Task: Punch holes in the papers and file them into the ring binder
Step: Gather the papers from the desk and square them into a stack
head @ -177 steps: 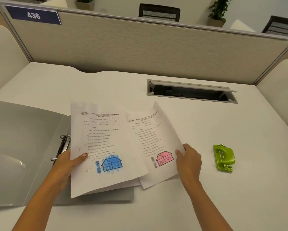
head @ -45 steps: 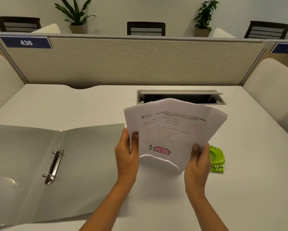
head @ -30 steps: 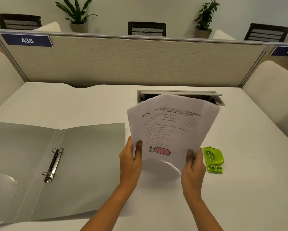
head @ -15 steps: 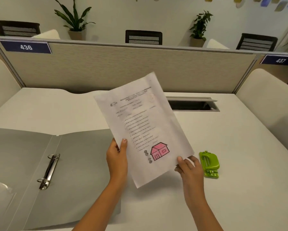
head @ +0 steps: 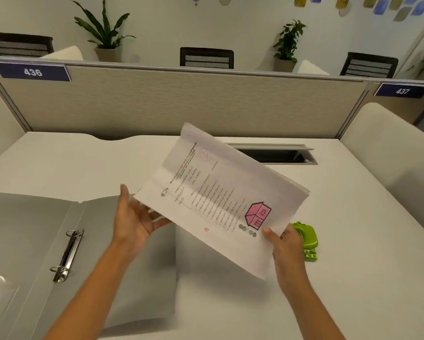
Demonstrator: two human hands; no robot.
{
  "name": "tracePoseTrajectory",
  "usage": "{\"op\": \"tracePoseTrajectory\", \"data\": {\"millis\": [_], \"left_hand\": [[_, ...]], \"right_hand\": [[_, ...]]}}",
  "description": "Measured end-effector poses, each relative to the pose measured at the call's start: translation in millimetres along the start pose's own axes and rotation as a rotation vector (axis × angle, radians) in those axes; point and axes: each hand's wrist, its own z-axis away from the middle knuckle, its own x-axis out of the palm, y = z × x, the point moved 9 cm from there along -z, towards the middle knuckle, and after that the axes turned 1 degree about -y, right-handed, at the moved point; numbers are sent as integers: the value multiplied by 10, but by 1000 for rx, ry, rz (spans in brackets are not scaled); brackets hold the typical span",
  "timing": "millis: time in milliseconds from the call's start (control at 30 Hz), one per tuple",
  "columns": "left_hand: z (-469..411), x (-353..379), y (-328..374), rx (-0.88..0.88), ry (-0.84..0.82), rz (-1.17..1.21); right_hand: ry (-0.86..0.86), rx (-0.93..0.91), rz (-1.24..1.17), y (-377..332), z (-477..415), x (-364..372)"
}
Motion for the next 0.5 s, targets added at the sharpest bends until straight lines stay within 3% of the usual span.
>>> {"op": "tracePoseTrajectory", "data": {"millis": [133, 267, 367, 500], "left_hand": [[7, 61, 33, -216, -269, -395], [-5, 150, -54, -248, -279, -619], [-61, 224, -135, -112, -208, -764], [27, 354, -201, 217, 59, -862]], "right_hand": [[-30, -42, 198, -203, -109, -114], [-27, -135, 379, -413, -119, -99], [25, -222, 467, -482, -77, -70], [129, -377, 448, -518, 173, 52]]}}
